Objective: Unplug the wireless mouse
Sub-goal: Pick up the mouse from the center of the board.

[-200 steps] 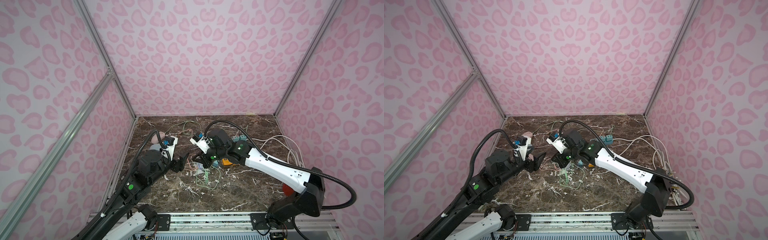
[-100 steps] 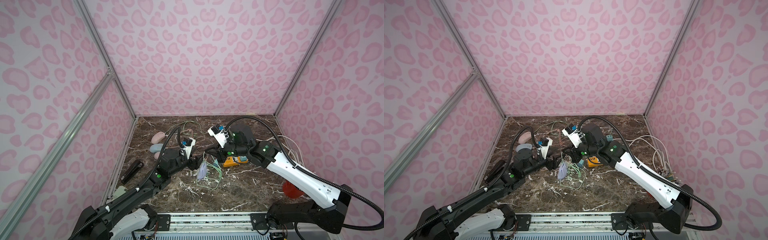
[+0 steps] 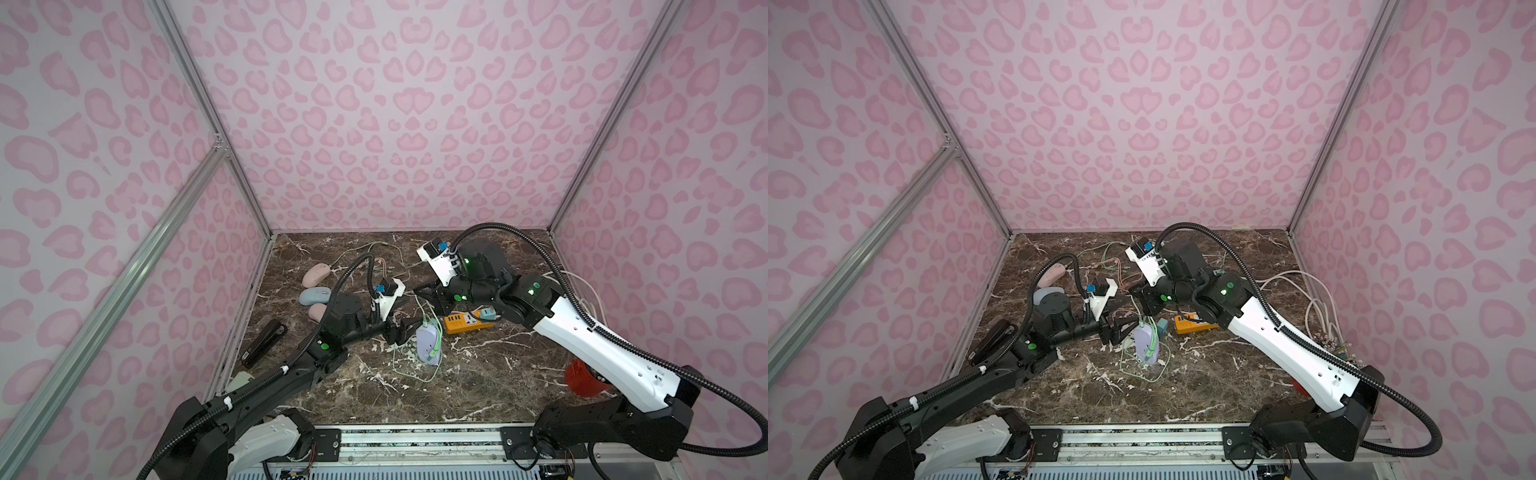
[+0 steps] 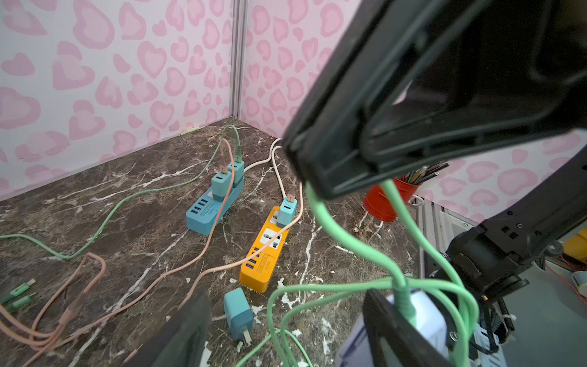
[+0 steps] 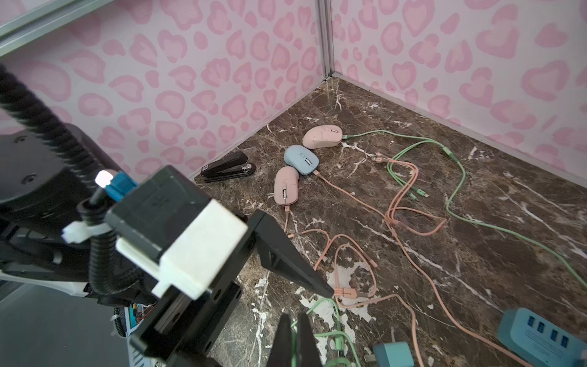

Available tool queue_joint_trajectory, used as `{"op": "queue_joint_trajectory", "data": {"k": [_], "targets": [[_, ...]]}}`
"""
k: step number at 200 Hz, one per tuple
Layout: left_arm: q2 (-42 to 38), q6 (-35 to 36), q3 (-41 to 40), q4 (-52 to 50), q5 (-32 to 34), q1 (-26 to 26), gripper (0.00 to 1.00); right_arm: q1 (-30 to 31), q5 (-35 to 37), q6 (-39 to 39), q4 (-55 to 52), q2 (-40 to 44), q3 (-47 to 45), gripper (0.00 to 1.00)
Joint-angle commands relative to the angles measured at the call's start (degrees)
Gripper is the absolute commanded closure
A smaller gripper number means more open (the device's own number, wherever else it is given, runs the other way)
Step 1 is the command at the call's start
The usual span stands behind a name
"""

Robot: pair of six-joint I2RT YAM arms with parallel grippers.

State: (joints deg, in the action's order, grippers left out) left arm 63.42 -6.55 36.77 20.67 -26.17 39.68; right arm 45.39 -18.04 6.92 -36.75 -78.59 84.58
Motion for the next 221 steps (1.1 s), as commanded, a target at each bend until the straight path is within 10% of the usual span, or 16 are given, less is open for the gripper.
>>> {"op": "queue_joint_trajectory", "data": {"k": [1, 49, 98, 221], "targets": [[-0.95, 2.41, -0.34, 0.89, -2.48, 0.05, 0.22, -0.03, 6.67, -0.39, -0.13, -0.78, 1.23, 1.0], [-1.89, 2.39, 0.49, -8.26, 20.01, 0.22, 0.19, -0.04, 7.61, -1.2, -1.39, -0.59, 1.96, 1.0], [0.51, 2.44, 2.69, -10.73, 22.8, 0.23, 0.18, -0.02, 5.89, -0.62, -0.04, -0.86, 1.85, 1.0], [6.36, 2.58, 4.89, -5.02, 2.83, 0.31, 0.24, -0.03, 1.63, 0.9, 0.54, 1.42, 2.33, 1.0]]}}
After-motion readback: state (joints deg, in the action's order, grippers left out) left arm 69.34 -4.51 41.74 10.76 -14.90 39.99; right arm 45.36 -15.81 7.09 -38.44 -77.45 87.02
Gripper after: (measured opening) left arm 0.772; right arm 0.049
